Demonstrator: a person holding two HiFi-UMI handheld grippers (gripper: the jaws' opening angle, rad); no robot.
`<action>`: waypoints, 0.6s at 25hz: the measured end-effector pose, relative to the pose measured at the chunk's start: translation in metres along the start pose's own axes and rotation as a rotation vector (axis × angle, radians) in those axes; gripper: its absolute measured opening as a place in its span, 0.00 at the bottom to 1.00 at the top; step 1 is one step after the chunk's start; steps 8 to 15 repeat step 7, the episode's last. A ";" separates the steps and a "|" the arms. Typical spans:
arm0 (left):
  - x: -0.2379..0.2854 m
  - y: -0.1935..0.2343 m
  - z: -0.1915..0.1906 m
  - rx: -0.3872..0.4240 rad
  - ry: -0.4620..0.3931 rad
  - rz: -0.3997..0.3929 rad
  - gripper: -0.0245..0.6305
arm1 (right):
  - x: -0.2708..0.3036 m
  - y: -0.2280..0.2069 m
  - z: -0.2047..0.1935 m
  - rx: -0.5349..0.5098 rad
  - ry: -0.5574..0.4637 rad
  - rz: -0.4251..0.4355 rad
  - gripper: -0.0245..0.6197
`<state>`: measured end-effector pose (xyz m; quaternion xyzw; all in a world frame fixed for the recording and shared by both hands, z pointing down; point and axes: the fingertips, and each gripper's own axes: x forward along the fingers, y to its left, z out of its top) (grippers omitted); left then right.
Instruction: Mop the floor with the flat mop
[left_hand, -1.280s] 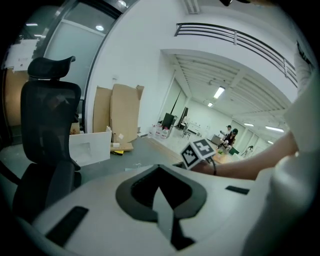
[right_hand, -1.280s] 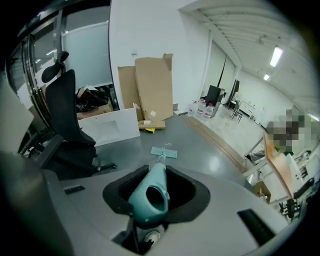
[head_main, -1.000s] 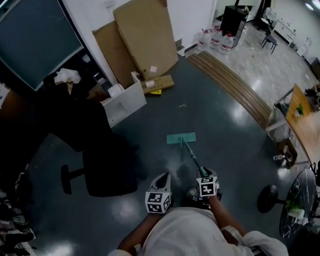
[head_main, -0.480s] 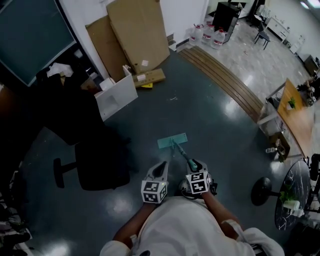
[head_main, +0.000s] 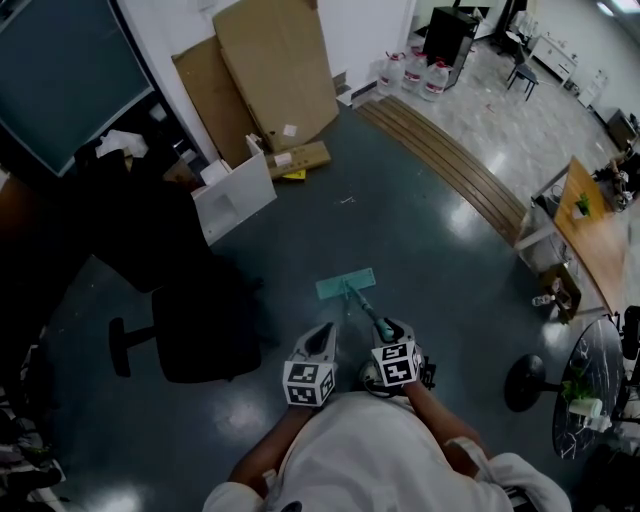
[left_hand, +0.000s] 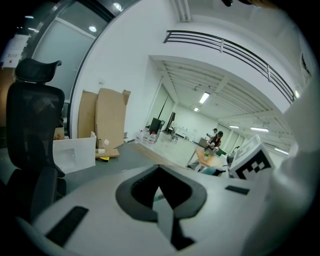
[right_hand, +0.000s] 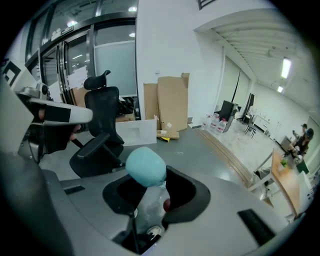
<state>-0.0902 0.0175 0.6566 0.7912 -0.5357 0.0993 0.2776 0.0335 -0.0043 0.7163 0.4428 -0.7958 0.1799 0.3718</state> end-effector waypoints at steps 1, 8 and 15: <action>-0.001 0.000 -0.001 0.000 -0.001 0.001 0.05 | 0.000 0.000 0.000 0.000 -0.004 0.001 0.21; -0.001 0.001 -0.002 -0.009 -0.002 0.002 0.05 | 0.001 0.002 0.000 0.001 -0.007 0.005 0.21; -0.001 0.001 -0.002 -0.009 -0.002 0.002 0.05 | 0.001 0.002 0.000 0.001 -0.007 0.005 0.21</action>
